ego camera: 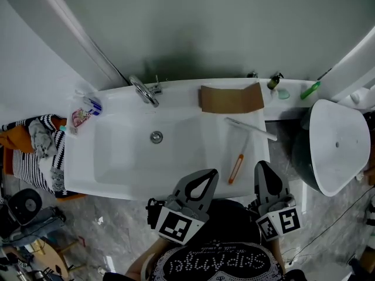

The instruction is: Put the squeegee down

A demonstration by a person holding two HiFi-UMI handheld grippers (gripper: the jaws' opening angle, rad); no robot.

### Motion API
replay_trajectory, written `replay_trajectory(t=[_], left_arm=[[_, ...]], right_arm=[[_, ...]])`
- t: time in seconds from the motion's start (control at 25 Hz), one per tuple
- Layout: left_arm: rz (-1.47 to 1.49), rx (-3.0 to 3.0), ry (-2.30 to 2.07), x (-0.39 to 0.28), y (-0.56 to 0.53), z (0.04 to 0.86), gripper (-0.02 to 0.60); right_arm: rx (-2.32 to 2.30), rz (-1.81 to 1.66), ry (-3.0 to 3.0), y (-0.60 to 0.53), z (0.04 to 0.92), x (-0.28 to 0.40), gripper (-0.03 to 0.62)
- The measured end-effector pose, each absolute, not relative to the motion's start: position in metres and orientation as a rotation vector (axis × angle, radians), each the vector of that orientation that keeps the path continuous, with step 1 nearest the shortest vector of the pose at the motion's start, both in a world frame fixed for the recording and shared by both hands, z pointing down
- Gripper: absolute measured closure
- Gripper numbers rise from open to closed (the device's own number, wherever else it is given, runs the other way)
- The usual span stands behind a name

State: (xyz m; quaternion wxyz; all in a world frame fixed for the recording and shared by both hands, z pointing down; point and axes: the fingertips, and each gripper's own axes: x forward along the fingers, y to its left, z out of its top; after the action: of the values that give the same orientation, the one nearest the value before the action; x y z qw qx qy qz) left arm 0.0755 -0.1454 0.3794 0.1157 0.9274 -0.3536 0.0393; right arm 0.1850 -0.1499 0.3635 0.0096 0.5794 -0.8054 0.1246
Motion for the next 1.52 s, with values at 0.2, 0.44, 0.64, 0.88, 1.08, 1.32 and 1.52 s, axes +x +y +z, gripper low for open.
replay_trajectory(t=[0.2,0.44,0.64,0.88,1.08,1.32,1.52], left_arm=[[0.139,2.747,-0.97,0.078,-0.137,0.383,0.577],[0.228,2.794,-0.86,0.084,-0.122,0.393,0.577],[0.259,2.829,-0.796,0.087,-0.112,0.397,0.577],[0.263,2.832,-0.787,0.084,-0.11,0.4,0.577],[0.295,2.848,-0.777,0.084,-0.107,0.401,0.577],[0.299,2.873,-0.756,0.087,-0.105,0.398,0.577],[0.29,2.862,-0.776,0.083,-0.109,0.398,0.577]], right_arm=[[1.788,0.419,-2.523,-0.137,0.375,0.164,0.574],[1.748,0.416,-2.516,-0.124,0.385,0.145,0.574],[1.751,0.44,-2.507,-0.113,0.395,0.136,0.574],[1.754,0.46,-2.494,-0.106,0.404,0.132,0.574],[1.743,0.473,-2.502,-0.106,0.405,0.131,0.574],[1.712,0.466,-2.513,-0.109,0.404,0.126,0.574],[1.71,0.48,-2.51,-0.112,0.405,0.126,0.574]])
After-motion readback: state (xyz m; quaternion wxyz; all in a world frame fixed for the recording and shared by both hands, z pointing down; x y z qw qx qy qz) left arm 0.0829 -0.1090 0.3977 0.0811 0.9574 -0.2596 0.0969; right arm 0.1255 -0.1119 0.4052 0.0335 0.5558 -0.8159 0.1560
